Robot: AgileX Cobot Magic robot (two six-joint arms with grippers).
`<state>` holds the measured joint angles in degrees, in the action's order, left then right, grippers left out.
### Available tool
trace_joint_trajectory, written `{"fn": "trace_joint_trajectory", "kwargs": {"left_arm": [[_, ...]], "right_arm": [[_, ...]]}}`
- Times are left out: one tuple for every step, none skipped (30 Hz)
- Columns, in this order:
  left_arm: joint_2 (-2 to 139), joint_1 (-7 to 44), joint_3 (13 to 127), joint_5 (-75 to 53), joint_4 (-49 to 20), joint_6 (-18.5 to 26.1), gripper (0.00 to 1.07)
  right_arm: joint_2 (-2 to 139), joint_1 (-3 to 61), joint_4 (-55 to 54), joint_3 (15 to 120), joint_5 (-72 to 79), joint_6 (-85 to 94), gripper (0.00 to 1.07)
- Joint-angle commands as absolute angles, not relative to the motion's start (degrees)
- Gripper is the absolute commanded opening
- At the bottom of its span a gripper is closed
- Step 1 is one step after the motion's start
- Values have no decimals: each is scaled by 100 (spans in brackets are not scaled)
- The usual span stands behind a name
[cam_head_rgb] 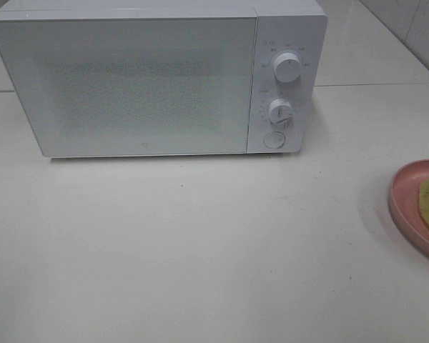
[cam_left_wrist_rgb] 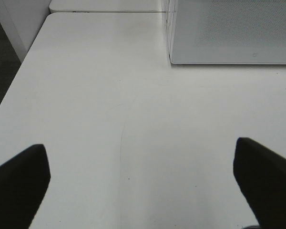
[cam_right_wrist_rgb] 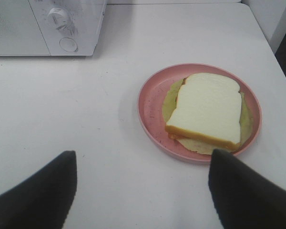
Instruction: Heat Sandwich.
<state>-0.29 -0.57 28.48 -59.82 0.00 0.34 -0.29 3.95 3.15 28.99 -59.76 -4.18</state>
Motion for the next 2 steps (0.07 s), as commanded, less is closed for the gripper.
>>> {"fn": "trace_joint_trajectory", "kwargs": {"left_arm": [[-178, -34, 2836, -5947, 0, 0, 98], [-178, -34, 2836, -5947, 0, 0, 98]], "right_arm": [[-149, 355, 304, 2899, -5942, -344, 75], [-149, 355, 304, 2899, -5942, -344, 75]]}}
